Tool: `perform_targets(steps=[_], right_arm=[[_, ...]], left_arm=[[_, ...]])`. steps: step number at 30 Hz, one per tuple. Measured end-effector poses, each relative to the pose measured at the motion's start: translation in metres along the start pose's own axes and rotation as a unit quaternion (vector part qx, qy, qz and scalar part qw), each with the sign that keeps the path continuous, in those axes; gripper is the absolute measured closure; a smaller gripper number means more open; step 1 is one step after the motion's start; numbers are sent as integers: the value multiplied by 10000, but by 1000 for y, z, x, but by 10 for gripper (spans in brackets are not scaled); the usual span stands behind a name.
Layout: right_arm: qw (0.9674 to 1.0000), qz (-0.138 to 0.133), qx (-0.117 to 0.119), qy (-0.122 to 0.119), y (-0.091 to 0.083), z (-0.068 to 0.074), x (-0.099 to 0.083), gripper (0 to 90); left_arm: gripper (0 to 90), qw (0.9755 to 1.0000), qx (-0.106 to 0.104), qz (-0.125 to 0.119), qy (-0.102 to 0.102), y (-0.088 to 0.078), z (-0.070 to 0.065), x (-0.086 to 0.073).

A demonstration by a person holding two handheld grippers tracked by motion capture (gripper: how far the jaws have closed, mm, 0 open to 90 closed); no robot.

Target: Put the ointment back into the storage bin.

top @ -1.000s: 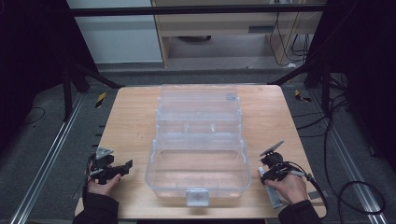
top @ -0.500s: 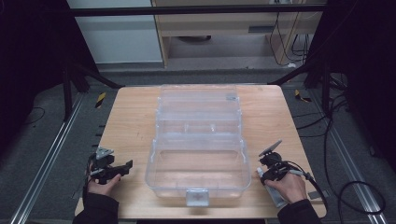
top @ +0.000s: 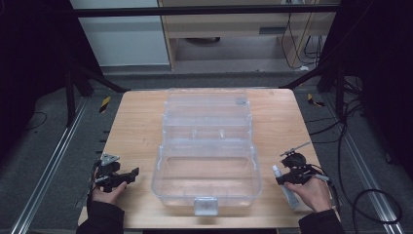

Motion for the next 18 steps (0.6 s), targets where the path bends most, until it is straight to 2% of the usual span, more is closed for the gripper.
perform_targets(steps=[1,2,4,5,7,9,10,13,14,16,18], right_arm=[[9997,-229,22,-18,-5,-2,2,700],[9995,-295,54,59,-8,-1,4,699],[9987,-503,100,39,-13,-1,6,700],[9987,-503,100,39,-13,-1,6,700],[9964,-840,89,2,-20,-1,10,700],[9957,-921,83,-39,-22,0,11,700],[9938,-1100,101,-90,-27,0,14,700],[9922,-1235,130,-119,-31,0,18,700],[9901,-1393,99,-168,-37,0,20,700],[9890,-1463,107,-179,-39,0,22,699],[9858,-1652,142,-278,-46,0,25,700]], left_arm=[[214,10000,-3,12,14,0,-1,0],[216,10000,-10,18,14,0,-1,0],[223,10000,-33,26,11,1,-1,0],[226,10000,-33,26,11,1,-1,0],[230,10000,-50,30,19,1,-1,-1],[233,10000,-52,31,20,1,-1,-1],[233,10000,-48,44,32,1,-1,-1],[234,10000,-51,44,35,1,-1,-1],[236,10000,-58,47,24,2,-1,-1],[236,10000,-59,50,23,2,-1,-1],[238,10000,-69,50,43,2,-1,-1]])
Point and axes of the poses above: each handheld gripper's, and its own axes: y roughly forward along the jaws, x roughly out of its top, z roughly to its left, the point moved 3 cm from there along y, roughly forward along the jaws, and after that the axes turned 5 degrees about z, right-handed, at the moved point
